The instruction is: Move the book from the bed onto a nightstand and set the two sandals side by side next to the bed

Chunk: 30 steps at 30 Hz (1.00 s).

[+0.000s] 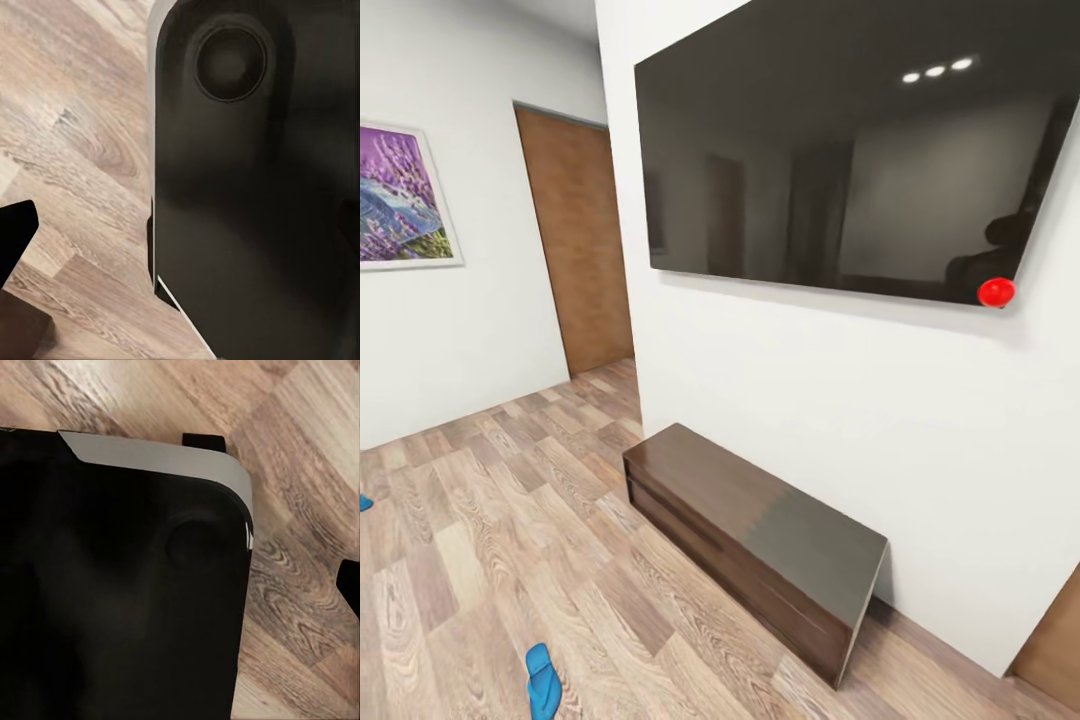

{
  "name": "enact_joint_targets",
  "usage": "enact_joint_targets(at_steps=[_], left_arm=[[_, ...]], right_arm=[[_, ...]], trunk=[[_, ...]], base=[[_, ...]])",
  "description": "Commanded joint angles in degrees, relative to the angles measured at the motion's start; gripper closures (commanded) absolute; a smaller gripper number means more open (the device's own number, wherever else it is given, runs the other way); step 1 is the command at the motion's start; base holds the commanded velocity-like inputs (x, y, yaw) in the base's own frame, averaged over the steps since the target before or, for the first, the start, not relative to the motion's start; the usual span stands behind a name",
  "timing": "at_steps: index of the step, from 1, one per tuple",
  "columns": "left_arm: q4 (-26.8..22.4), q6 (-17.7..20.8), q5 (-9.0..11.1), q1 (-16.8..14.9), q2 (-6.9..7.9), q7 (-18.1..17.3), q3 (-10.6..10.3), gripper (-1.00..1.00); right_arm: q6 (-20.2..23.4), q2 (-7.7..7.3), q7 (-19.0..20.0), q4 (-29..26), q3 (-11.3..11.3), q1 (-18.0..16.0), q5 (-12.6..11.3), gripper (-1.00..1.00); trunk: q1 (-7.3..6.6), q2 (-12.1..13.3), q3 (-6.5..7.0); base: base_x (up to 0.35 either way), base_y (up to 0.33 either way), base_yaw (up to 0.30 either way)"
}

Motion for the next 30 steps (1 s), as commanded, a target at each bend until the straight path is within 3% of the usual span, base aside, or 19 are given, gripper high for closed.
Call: enact_joint_targets(at_steps=[1,8,10,13,15,20,22,27,30], left_arm=[[-0.2,-0.1,0.6,-0.4,0.03,0.0,0.4,-1.0],[-0.6,-0.2,2.5,-2.3,0.29,-0.6,2.1,-1.0],[-0.8,-0.2,4.2,-4.3,0.91,-1.4,3.6,-1.0],[-0.9,-0.2,5.2,-5.4,1.32,-2.2,4.5,-1.0],[-1.0,0.1,7.3,-7.9,2.21,-4.5,6.4,-1.0],[-1.1,0.5,9.5,-10.7,3.05,-7.1,8.4,-1.0],[-1.1,1.4,11.7,-13.8,3.78,-9.1,10.2,-1.0],[-1.2,2.8,13.9,-16.8,4.27,-10.4,11.7,-1.0],[-1.3,4.7,16.3,-20.8,4.55,-11.4,13.3,-1.0]], right_arm=[[0.1,0.03,-0.1,0.0,0.3,-0.5,0.1,-1.0],[0.4,0.09,-0.1,0.0,0.4,-2.6,0.2,-1.0],[1.5,0.14,-0.1,0.0,0.4,-4.5,0.3,-1.0],[2.5,0.22,-0.1,-0.1,0.4,-5.6,0.3,-1.0],[4.7,0.86,-0.1,-0.1,0.5,-7.8,0.4,-1.0],[7.0,2.09,-0.2,-0.4,0.6,-10.2,0.7,-1.0],[9.8,3.48,-0.2,-1.0,0.8,-13.2,1.4,-1.0],[13.2,4.64,-0.2,-1.5,0.9,-16.4,2.2,-1.0],[18.1,5.72,-0.1,-2.3,1.1,-20.5,3.2,-1.0]], trunk=[[0.0,0.0,-0.05],[0.0,0.0,-0.05],[0.0,0.0,-0.05],[0.0,0.0,-0.05],[0.0,0.0,-0.05],[0.0,0.0,-0.05],[0.0,0.0,-0.05],[0.0,0.0,-0.05],[0.0,0.0,-0.05]], base=[[0.0,0.0,0.288],[0.0,0.0,0.288],[0.0,0.0,0.288],[0.0,0.0,0.288],[0.0,0.0,0.289],[0.0,0.0,0.289],[0.0,0.0,0.289],[0.0,0.0,0.29],[0.0,0.0,0.292]])
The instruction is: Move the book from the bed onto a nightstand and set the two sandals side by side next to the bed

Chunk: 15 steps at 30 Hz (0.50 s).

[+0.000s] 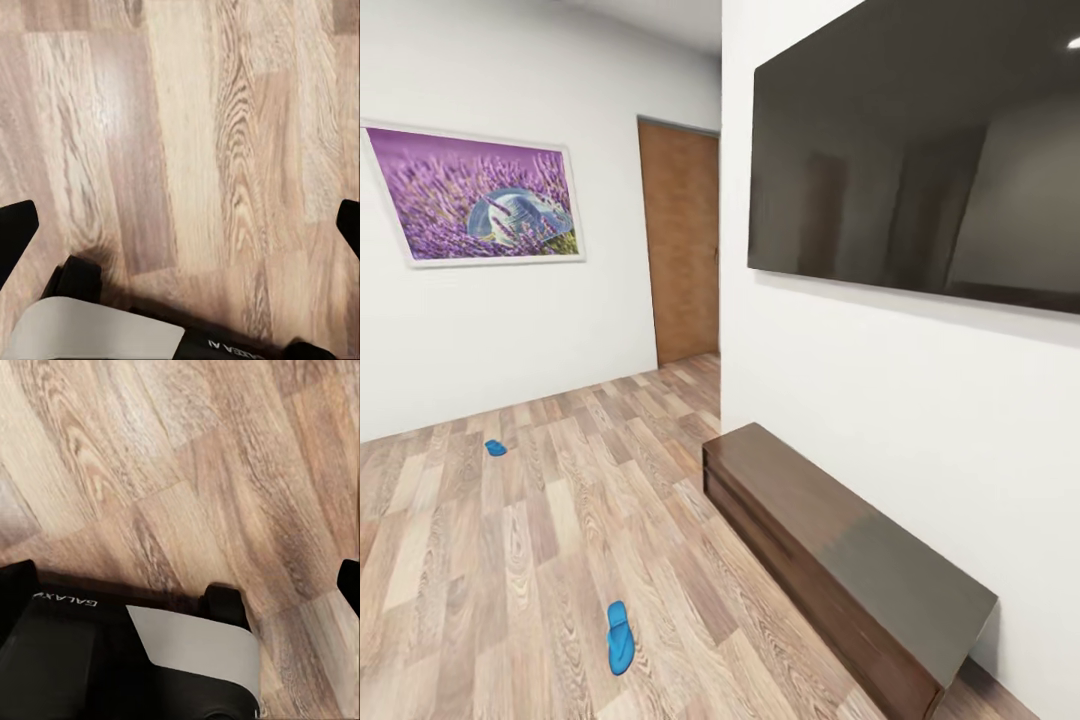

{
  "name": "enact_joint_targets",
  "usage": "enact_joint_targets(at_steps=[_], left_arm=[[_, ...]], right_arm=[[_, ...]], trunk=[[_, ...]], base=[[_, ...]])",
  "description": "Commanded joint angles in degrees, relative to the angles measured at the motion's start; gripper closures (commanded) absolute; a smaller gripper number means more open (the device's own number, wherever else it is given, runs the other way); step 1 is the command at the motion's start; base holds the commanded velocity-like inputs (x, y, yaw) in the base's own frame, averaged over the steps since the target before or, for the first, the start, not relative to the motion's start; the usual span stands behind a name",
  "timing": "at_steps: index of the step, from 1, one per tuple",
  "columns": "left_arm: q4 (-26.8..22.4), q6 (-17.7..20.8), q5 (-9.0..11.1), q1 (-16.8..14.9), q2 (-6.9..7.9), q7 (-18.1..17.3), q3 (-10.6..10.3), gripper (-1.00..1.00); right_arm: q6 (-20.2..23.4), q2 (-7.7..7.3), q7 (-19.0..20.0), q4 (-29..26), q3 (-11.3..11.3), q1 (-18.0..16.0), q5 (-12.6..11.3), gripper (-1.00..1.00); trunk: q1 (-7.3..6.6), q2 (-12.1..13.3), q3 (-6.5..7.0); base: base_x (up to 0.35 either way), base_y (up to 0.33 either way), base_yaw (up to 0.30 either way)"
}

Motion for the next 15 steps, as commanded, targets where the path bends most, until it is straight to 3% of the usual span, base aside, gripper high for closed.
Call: enact_joint_targets(at_steps=[1,5,15], left_arm=[[0.0,0.4,0.6,-0.1,0.01,-0.2,0.0,-1.0],[-0.2,1.5,1.9,-3.5,-0.14,-0.6,0.9,-1.0],[-0.3,2.4,4.0,-8.5,-0.32,1.4,1.5,-1.0]], right_arm=[[0.5,0.01,0.0,-0.1,0.3,0.0,0.4,-1.0],[3.7,0.36,0.1,-1.9,0.3,-3.4,0.8,-1.0],[6.5,0.46,0.2,-5.7,0.4,-5.9,1.2,-1.0]], trunk=[[0.0,0.0,-0.08],[0.0,0.0,-0.08],[0.0,0.0,-0.08]], base=[[0.0,0.0,0.292],[0.0,0.0,0.293],[0.0,0.0,0.294]])
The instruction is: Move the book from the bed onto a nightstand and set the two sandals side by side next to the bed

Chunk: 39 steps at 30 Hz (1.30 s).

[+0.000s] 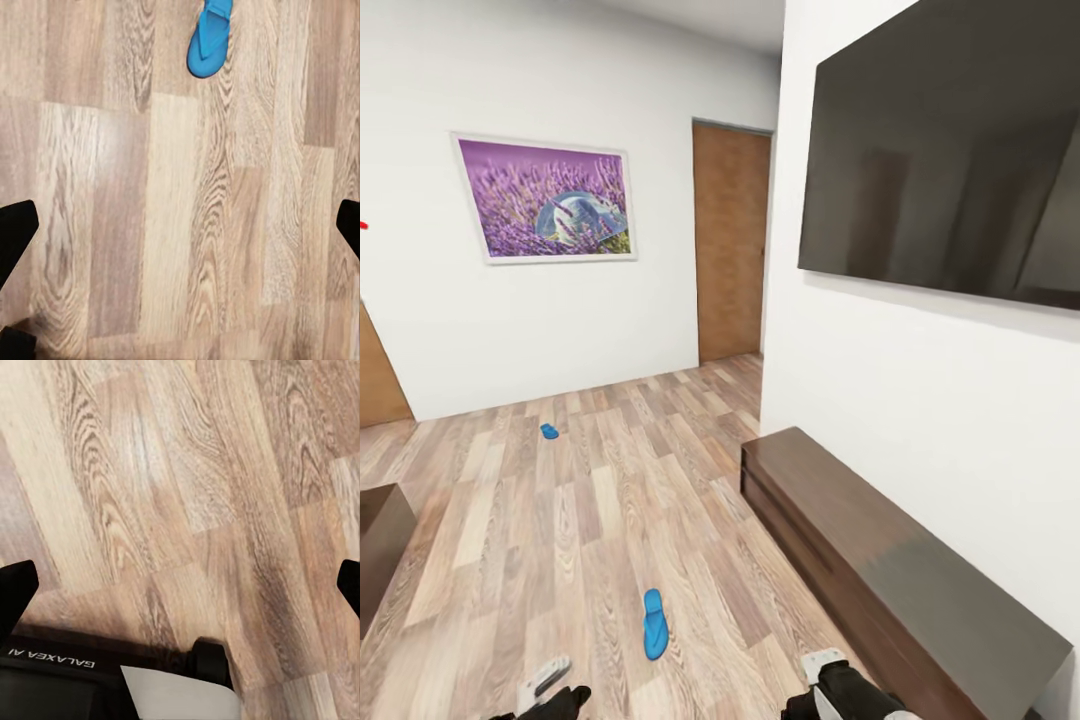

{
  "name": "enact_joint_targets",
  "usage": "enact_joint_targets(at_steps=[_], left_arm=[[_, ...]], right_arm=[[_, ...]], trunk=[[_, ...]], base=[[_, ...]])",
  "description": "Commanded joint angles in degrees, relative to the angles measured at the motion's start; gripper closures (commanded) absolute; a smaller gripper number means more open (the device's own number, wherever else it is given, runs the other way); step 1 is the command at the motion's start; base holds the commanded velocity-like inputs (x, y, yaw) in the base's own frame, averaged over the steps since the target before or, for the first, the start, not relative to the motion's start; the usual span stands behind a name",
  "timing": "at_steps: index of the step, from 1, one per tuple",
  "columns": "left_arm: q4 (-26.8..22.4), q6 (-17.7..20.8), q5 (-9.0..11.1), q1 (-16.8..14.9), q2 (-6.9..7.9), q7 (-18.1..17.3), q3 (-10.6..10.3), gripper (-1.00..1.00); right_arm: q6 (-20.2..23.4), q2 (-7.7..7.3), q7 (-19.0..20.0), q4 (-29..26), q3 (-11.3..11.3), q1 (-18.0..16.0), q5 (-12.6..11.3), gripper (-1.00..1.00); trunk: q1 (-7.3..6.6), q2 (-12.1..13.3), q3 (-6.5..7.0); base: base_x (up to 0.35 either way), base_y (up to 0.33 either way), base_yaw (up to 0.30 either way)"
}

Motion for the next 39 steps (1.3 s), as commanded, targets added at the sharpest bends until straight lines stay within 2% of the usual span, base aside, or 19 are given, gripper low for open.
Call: enact_joint_targets(at_steps=[1,6,13,19,21,26,28,29,31,32,33,34,35,36,38,39], left_arm=[[-0.1,0.5,1.0,-0.9,-0.05,0.6,0.2,-1.0],[-0.1,0.6,2.5,-2.8,-0.58,3.0,0.3,-1.0],[-0.5,0.4,3.1,-3.9,-1.53,5.1,0.2,-1.0],[-1.7,0.3,3.3,-4.1,-2.1,5.9,0.0,-1.0],[-3.4,0.2,3.4,-3.8,-2.63,6.2,-0.1,-1.0],[-6.4,0.2,3.4,-2.7,-3.37,6.4,-0.2,-1.0],[-11.1,0.6,3.3,-0.7,-4.07,6.8,-0.3,-1.0],[-11.1,0.6,3.3,-0.7,-4.07,6.8,-0.3,-1.0],[-17.8,2.1,3.4,2.3,-4.61,7.5,-0.3,-1.0],[-17.8,2.1,3.4,2.3,-4.61,7.5,-0.3,-1.0],[-21.8,3.6,3.5,4.0,-4.84,8.1,-0.3,-1.0],[-21.8,3.6,3.5,4.0,-4.84,8.1,-0.3,-1.0],[-26.2,5.6,3.5,5.9,-5.09,9.0,-0.4,-1.0],[-26.2,5.6,3.5,5.9,-5.09,9.0,-0.4,-1.0],[-35.6,10.0,3.6,9.7,-6.03,11.5,-0.4,-1.0],[-35.6,10.0,3.6,9.7,-6.03,11.5,-0.4,-1.0]], right_arm=[[1.0,-0.03,0.0,-0.7,0.4,-0.3,0.4,-1.0],[3.3,-0.1,0.0,-2.0,0.4,-0.7,0.5,-1.0],[5.7,-0.18,0.0,-3.9,0.5,-1.0,0.6,-1.0],[6.9,-0.28,0.1,-7.2,0.8,-0.9,0.6,-1.0],[7.9,-0.36,0.1,-10.0,1.0,-0.7,0.6,-1.0],[9.2,-0.47,0.2,-12.7,1.2,-0.3,0.6,-1.0],[10.5,-0.64,0.2,-15.2,1.5,0.5,0.6,-1.0],[10.5,-0.64,0.2,-15.2,1.5,0.5,0.6,-1.0],[11.4,-0.78,0.2,-17.8,1.7,1.6,0.6,-1.0],[11.4,-0.78,0.2,-17.8,1.7,1.6,0.6,-1.0],[11.8,-0.83,0.3,-19.2,1.7,2.2,0.6,-1.0],[11.8,-0.83,0.3,-19.2,1.7,2.2,0.6,-1.0],[12.1,-0.88,0.3,-20.9,1.8,2.9,0.6,-1.0],[12.1,-0.88,0.3,-20.9,1.8,2.9,0.6,-1.0],[12.8,-0.97,0.2,-24.4,1.9,4.5,0.6,-1.0],[12.8,-0.97,0.2,-24.4,1.9,4.5,0.6,-1.0]], trunk=[[0.0,0.0,-0.06],[0.0,0.0,-0.06],[0.0,0.0,-0.06],[0.0,0.0,-0.06],[0.0,0.0,-0.06],[0.0,0.0,-0.06],[0.0,0.0,-0.06],[0.0,0.0,-0.06],[0.0,0.0,-0.06],[0.0,0.0,-0.06],[0.0,0.0,-0.06],[0.0,0.0,-0.06],[0.0,0.0,-0.06],[0.0,0.0,-0.06],[0.0,0.0,-0.06],[0.0,0.0,-0.06]], base=[[0.0,0.0,0.295],[0.0,0.0,0.295],[0.0,0.0,0.295],[0.0,0.0,0.295],[0.0,0.0,0.295],[0.0,0.0,0.295],[0.0,0.0,0.295],[0.0,0.0,0.295],[0.0,0.0,0.295],[0.0,0.0,0.295],[0.0,0.0,0.295],[0.0,0.0,0.295],[0.0,0.0,0.295],[0.0,0.0,0.295],[0.0,0.0,0.295],[0.0,0.0,0.295]])
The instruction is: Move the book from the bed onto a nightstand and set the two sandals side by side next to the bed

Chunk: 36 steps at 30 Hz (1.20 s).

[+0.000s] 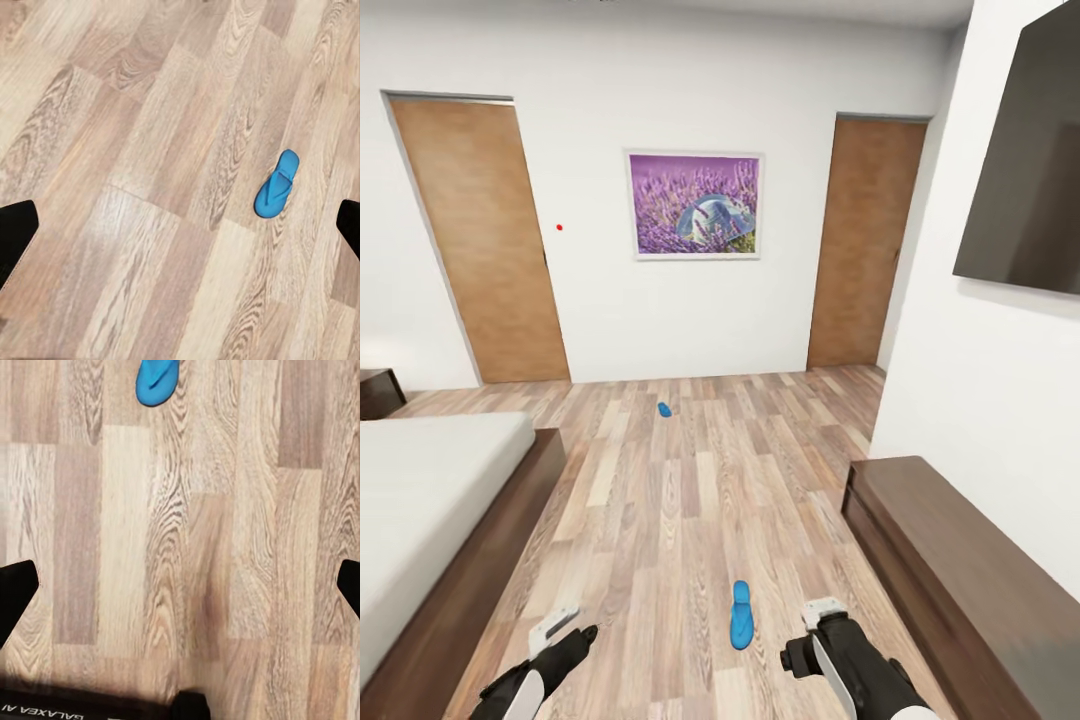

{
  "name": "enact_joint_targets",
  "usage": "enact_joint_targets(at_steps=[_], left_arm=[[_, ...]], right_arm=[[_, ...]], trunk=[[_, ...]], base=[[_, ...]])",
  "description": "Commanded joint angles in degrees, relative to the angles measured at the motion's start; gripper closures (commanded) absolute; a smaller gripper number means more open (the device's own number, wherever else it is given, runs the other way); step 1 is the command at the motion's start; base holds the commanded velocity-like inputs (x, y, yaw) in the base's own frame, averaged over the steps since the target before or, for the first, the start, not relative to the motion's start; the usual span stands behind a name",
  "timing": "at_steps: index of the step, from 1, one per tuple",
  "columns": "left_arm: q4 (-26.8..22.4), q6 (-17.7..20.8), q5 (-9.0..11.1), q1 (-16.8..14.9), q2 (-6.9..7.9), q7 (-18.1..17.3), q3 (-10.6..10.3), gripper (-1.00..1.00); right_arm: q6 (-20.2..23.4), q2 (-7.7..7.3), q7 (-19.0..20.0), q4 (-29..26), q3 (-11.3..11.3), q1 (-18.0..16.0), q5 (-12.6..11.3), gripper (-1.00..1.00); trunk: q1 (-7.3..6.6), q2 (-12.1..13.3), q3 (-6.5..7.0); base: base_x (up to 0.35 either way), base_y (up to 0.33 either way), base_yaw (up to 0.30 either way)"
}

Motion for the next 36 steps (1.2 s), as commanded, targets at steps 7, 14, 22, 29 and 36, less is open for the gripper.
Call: enact_joint_targets(at_steps=[7,14,22,29,36], left_arm=[[-15.2,6.2,0.6,5.7,-3.23,6.3,-0.2,-1.0],[-23.2,8.9,0.7,8.5,-5.19,10.9,-4.1,-1.0],[-34.3,10.6,1.2,13.1,-6.16,15.1,-10.3,-1.0],[-43.9,11.5,1.7,17.4,-6.51,18.0,-12.9,-1.0],[-49.1,11.8,1.9,19.8,-6.59,19.5,-15.8,-1.0]], right_arm=[[2.9,-0.16,0.0,-8.3,0.2,3.8,0.5,-1.0],[5.8,-1.39,0.0,-18.0,0.2,8.0,0.4,-1.0],[8.7,-3.74,0.1,-31.3,0.3,13.3,0.2,-1.0],[9.8,-4.81,0.5,-39.4,0.3,16.8,0.2,-1.0],[10.7,-5.32,0.7,-45.1,0.3,19.2,0.2,-1.0]], trunk=[[0.0,0.0,-0.06],[0.0,0.0,-0.06],[0.0,0.0,-0.06],[0.0,0.0,-0.06],[0.0,0.0,-0.06]], base=[[0.0,0.0,0.295],[0.0,0.0,0.295],[0.0,0.0,0.296],[0.0,0.0,0.296],[0.0,0.0,0.296]])
